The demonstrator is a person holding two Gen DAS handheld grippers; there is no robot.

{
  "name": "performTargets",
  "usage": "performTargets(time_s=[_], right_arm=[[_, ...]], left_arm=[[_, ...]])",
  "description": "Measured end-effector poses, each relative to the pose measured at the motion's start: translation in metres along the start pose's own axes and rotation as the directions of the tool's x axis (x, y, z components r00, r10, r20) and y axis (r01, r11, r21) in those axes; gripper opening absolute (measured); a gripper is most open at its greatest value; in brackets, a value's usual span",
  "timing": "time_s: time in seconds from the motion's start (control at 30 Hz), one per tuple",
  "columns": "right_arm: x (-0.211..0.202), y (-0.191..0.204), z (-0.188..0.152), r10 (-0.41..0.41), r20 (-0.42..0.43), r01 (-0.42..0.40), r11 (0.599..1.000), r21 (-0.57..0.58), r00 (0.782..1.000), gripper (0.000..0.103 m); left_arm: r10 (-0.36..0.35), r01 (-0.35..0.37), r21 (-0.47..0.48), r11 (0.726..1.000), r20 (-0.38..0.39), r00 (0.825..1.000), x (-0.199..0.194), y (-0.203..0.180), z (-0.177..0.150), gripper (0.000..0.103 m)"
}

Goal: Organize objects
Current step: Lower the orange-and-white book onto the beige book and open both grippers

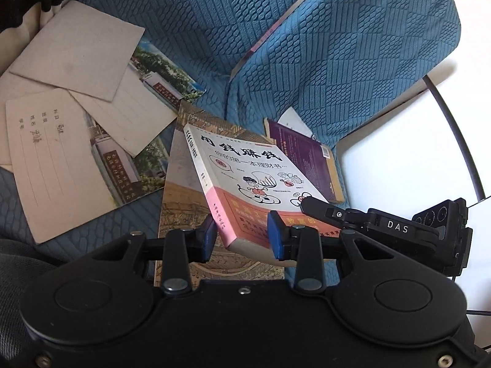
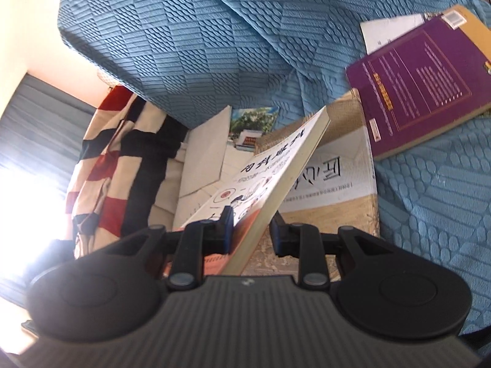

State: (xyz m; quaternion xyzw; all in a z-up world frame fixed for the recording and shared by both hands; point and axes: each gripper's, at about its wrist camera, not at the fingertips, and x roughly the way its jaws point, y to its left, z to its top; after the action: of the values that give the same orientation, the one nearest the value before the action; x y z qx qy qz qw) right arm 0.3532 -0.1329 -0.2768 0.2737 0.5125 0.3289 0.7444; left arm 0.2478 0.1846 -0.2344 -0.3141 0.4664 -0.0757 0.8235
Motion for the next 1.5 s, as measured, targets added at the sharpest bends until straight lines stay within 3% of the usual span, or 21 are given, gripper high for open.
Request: performTargets(time_s=[0.37,0.53,0.63,0.7,0.9,1.5], right_arm=[[0.015,-0.018,-0.011,-0.030,-0.045,0.032,0.999,0.044,0.999,0.029],[0.021,-0.025,-0.020,-0.106,-0.082,0.110,0.993,0.050,0.991,0.038],[0.024,-0.023,-0.024,-0.184,-0.108,0.186,0.982,0.008,0.977,0.042],[0.022,-0.023,-0.025,-0.224,-0.114,0.225,0.974,-0.001,0.968,0.042],[0.001,-0.022,-0.024,-0.239,-0.083,0.242,0.970,0.020,0.967,0.042],[-0.075,0.053,-0.018,-0.245,0.096,0.257,0.957,-0.136,0.965,0.042]], left_arm=[[0.020,-0.022,-0.037,0.999,-0.073,0.997,0.017,0.016,-0.014,0.032],[0.059,-0.063,-0.033,0.997,-0.119,0.991,0.024,0.019,-0.019,0.029],[0.086,-0.091,-0.031,0.995,-0.131,0.988,0.022,0.021,-0.020,0.034],[0.086,-0.089,-0.026,0.996,-0.122,0.989,0.016,0.020,-0.020,0.034],[0.089,-0.090,-0.011,0.996,-0.081,0.993,-0.001,0.011,-0.017,0.033],[0.063,-0.075,0.157,0.985,0.077,0.995,-0.063,-0.070,-0.007,0.033]])
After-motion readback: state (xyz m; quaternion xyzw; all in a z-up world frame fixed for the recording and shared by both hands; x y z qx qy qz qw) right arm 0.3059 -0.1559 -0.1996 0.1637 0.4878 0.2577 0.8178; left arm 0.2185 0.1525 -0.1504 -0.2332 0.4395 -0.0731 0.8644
